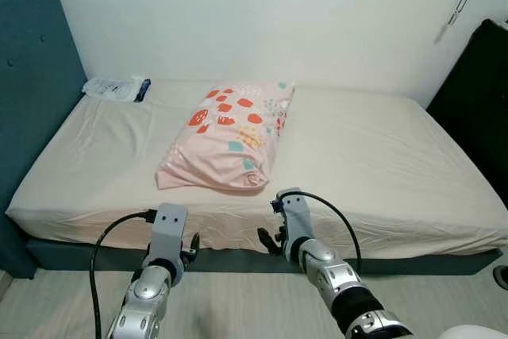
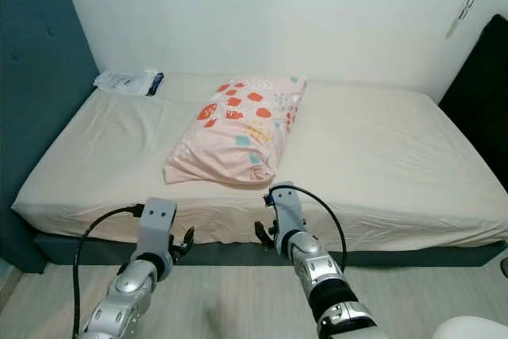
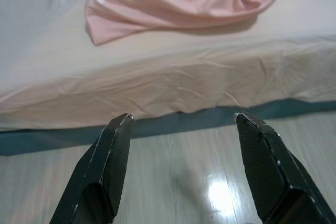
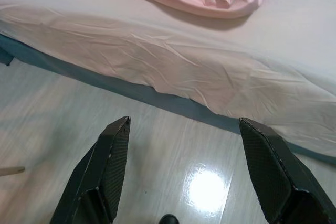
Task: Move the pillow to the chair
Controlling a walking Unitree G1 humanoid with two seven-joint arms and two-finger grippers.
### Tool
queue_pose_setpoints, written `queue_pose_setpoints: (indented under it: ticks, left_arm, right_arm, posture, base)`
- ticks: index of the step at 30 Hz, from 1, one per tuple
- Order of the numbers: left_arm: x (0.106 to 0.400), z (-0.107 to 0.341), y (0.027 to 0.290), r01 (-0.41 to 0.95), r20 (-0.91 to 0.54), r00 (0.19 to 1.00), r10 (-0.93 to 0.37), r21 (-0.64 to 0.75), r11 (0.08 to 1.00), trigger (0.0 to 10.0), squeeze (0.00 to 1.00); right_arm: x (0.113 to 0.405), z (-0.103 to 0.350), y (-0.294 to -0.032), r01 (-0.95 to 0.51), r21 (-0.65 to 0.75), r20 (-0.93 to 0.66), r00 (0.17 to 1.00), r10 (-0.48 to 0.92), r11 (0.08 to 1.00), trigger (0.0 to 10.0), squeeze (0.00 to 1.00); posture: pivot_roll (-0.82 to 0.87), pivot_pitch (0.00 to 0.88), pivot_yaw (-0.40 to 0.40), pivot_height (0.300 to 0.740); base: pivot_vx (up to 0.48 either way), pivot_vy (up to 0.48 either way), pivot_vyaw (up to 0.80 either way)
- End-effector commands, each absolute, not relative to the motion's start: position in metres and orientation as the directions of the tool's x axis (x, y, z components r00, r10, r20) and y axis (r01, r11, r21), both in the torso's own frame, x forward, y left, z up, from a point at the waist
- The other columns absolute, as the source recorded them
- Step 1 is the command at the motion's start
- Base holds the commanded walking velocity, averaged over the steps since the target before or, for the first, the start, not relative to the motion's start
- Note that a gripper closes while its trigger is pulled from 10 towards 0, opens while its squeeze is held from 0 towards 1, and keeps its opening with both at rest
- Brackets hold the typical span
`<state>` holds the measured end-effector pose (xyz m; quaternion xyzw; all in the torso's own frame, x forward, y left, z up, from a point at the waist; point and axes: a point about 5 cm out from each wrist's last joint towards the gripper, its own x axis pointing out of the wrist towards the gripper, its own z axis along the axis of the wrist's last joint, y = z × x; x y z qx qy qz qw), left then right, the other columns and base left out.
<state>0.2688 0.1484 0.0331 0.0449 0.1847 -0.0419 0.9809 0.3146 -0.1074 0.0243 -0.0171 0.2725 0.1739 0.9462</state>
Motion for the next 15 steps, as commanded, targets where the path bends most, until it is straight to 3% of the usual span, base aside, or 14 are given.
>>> queue_pose_setpoints:
  ticks: [1,15]
  left_arm:
    - [0.2700,0.0315,0.1489,0.085,-0.372,0.926,-0.058,0.056,0.995,10.0,0.00]
    - [0.2703,0.0322,0.1550,0.030,-0.371,0.928,-0.024,0.012,0.999,10.0,0.00]
  right_arm:
    - [0.3149,0.0237,-0.1064,-0.340,0.068,-0.521,0.790,0.324,0.938,10.0,0.00]
    - [0.3147,0.0230,-0.1075,-0.336,0.070,-0.521,0.791,0.321,0.939,10.0,0.00]
  posture:
    - [0.11,0.000,-0.062,0.723]
    - [0.11,0.000,-0.058,0.723]
  base:
    - [0.000,0.000,0.00]
    - [0.000,0.000,0.00]
